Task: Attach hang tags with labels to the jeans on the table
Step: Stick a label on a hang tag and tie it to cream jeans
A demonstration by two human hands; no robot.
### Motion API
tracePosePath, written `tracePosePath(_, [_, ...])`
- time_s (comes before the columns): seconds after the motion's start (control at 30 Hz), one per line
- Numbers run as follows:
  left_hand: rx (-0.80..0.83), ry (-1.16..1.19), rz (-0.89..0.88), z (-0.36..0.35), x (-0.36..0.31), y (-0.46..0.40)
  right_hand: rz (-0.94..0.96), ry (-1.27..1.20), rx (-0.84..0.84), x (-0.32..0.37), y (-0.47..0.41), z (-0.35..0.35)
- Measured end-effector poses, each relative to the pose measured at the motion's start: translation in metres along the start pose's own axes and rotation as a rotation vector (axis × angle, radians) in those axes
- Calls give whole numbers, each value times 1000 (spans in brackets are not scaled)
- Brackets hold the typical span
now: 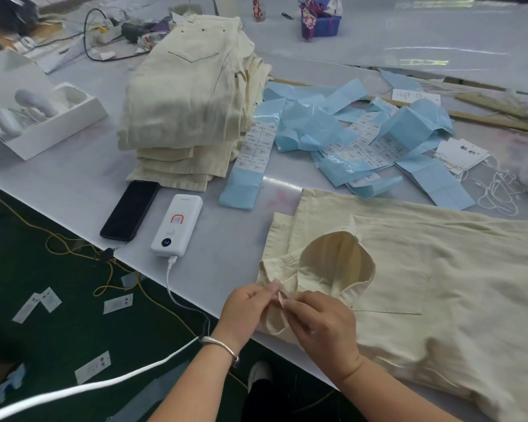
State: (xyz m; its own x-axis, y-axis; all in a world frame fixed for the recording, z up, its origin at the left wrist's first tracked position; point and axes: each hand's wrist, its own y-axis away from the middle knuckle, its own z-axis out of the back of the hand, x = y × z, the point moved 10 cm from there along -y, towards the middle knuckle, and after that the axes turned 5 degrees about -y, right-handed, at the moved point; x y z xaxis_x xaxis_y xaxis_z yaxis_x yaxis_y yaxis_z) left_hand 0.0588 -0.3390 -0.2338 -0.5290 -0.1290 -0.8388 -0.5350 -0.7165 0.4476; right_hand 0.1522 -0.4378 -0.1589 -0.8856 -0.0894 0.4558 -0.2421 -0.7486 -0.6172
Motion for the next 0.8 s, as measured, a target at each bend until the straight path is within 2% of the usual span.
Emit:
tracePosePath(0.43, [24,-150,69,5,8,-16,120,23,19,11,7,-2])
tracePosePath(0.63, [132,30,104,2,13,-14,85,5,-1,8,8,-1])
tracePosePath(0.8, [125,49,116,3,17,-15,76,-9,-2,7,8,0])
